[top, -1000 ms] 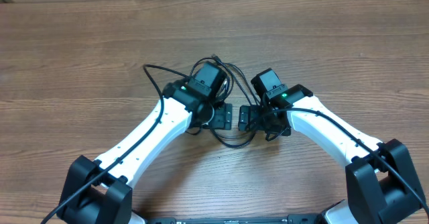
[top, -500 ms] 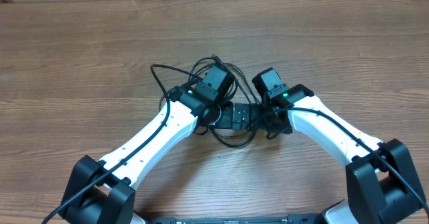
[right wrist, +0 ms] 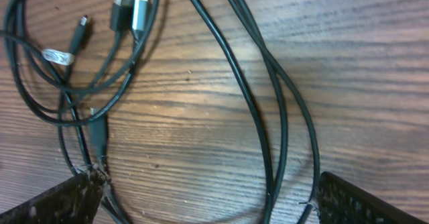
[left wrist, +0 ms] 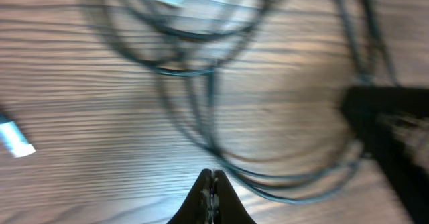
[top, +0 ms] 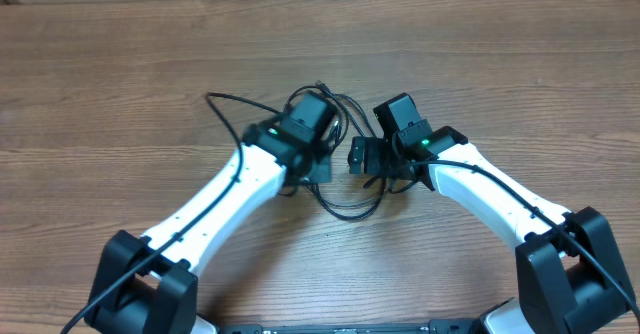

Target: Untangle cables

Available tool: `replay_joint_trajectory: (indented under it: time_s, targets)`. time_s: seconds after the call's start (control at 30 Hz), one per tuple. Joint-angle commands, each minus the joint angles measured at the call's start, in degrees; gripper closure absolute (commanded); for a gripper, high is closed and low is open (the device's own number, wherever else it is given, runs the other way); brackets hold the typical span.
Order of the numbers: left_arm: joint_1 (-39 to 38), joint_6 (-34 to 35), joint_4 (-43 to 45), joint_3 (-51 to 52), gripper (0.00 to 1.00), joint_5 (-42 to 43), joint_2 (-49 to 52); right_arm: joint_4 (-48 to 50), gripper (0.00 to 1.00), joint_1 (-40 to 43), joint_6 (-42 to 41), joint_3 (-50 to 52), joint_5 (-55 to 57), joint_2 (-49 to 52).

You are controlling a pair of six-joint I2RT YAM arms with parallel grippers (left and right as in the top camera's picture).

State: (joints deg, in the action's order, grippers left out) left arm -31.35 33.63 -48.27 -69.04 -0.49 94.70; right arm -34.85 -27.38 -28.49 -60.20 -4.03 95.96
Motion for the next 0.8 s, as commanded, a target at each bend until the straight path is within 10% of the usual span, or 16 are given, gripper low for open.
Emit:
replay_joint_trajectory:
  time_s: [0.0,0.13,0.37,0.77]
  targets:
    - [6.10,0.42,-2.40,0.22,0.95,-0.33,0.55,2.89,0.00,1.75,-0.26,-0.07,0.55,-0.31]
    - [11.32,-7.15,-3.32,0.24,0.95,6.99,0.55,8.28,0.01,4.79,-0.22,-0.07,0.55,1.01]
    - [12.07,-8.37,-4.87,0.42,0.95,6.84,0.55,13.94,0.81,7.19,-3.45,-0.02,-2.32,6.62]
    - [12.11,-8.35,-4.76,0.44,0.87,1.09,0.55,-2.21,0.75,3.26,-4.74,0.26,-15.85,10.58]
